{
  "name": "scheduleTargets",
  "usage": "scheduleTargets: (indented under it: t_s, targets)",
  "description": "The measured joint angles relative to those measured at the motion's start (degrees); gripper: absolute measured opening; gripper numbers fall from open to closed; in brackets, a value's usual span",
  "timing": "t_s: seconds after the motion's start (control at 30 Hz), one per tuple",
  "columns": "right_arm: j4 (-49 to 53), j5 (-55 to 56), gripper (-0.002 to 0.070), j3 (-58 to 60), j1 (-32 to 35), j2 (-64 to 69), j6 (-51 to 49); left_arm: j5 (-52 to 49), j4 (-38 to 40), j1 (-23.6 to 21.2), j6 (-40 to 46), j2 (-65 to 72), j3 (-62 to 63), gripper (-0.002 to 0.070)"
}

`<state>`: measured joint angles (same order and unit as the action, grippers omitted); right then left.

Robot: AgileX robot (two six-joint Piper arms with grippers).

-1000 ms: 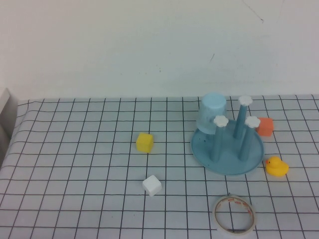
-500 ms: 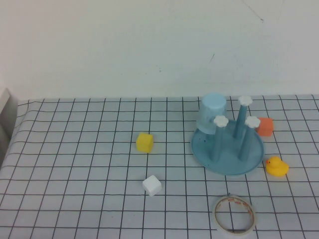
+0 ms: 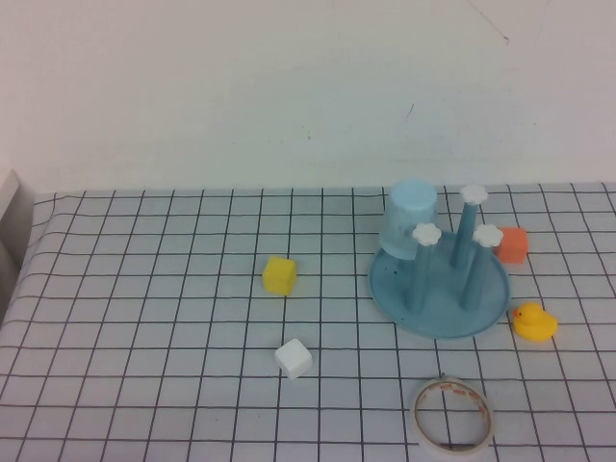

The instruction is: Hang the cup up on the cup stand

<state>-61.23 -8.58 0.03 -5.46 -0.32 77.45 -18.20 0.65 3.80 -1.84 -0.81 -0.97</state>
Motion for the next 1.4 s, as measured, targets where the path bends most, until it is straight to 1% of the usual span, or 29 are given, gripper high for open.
scheduleTargets:
  t_s: [0.07, 0.1, 0.17, 0.27, 0.47, 0.6, 0.7, 0.8, 1.1, 1.4]
  targets:
    - [19.1, -3.2, -0.0001, -1.6, 0.0, 0.0, -16.4, 0.0, 0.0, 0.0, 0.0, 0.0, 0.0, -0.0001]
    - [27.0, -5.1, -0.0001, -2.4, 0.0, 0.0, -24.0, 0.0, 0.0, 0.0, 0.0, 0.0, 0.0, -0.0001]
    - [37.6, -8.2, -0.0001, -3.0, 0.0, 0.0, -35.2, 0.0, 0.0, 0.0, 0.0, 0.0, 0.0, -0.0001]
    - [47.8, -10.5, -0.0001, -3.0, 0.0, 0.0, -44.1, 0.0, 0.0, 0.0, 0.0, 0.0, 0.0, -0.0001]
    - [62.1, -11.0, -0.0001, -1.4, 0.1, -0.1, -58.9, 0.0, 0.0, 0.0, 0.0, 0.0, 0.0, -0.0001]
    - [64.7, -8.4, -0.0001, 1.3, 2.3, -0.3, -63.5, 0.0, 0.0, 0.0, 0.0, 0.0, 0.0, -0.0001]
    - [64.8, -7.2, -0.0001, 1.5, 5.2, -0.4, -64.3, 0.0, 0.0, 0.0, 0.0, 0.0, 0.0, -0.0001]
    - [64.8, -7.0, -0.0001, 1.5, 6.6, -0.4, -64.7, 0.0, 0.0, 0.0, 0.0, 0.0, 0.0, -0.0001]
    - [64.8, -10.8, -0.0001, 1.2, 6.8, -0.4, -69.1, 0.0, 0.0, 0.0, 0.0, 0.0, 0.0, -0.0001]
    - [65.2, -11.1, -0.0001, 1.1, 6.8, -0.4, -75.1, 0.0, 0.0, 0.0, 0.0, 0.0, 0.0, -0.0001]
